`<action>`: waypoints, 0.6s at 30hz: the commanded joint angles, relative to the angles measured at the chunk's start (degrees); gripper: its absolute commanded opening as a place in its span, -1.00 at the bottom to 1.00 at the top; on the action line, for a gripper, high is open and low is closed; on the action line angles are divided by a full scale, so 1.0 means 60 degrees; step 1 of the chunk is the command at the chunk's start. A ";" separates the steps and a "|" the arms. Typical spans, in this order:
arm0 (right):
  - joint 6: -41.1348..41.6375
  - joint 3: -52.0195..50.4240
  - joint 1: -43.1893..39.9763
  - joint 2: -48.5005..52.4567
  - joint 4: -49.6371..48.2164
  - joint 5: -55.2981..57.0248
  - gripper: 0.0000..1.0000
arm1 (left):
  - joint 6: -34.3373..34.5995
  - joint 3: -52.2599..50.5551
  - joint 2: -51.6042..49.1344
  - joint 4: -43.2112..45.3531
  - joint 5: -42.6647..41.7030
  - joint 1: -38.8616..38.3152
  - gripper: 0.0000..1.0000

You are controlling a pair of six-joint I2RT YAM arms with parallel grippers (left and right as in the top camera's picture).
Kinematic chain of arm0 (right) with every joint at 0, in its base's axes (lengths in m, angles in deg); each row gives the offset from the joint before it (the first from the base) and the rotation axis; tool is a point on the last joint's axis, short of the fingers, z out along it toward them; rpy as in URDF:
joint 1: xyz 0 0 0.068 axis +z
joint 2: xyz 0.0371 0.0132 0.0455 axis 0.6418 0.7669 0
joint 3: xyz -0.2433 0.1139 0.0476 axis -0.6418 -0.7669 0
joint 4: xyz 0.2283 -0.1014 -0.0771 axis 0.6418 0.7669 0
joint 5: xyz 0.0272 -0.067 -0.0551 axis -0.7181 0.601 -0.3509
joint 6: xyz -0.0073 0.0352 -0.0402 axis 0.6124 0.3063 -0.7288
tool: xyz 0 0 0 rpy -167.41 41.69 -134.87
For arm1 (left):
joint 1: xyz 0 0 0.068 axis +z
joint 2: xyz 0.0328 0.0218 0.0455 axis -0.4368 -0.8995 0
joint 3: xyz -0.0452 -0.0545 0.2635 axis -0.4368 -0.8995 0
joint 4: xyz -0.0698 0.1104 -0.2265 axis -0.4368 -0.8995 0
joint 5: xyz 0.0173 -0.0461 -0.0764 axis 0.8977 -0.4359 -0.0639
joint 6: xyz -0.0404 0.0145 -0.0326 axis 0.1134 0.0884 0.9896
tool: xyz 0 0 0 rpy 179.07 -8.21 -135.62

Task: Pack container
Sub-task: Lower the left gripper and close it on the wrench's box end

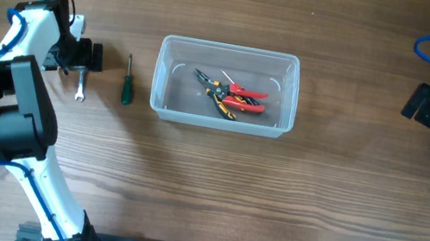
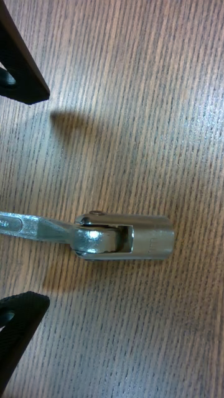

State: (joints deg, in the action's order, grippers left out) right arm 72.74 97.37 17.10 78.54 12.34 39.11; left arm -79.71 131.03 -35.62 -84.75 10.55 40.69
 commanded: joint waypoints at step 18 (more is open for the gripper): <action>0.0127 -0.0015 -0.0029 0.0000 -0.0022 -0.0047 0.99 | 0.0200 0.0106 -0.0444 0.0029 -0.0117 0.0011 0.99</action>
State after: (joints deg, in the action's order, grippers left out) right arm 72.74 97.37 17.10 78.54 12.34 39.11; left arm -79.25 131.08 -36.40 -84.69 10.33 40.69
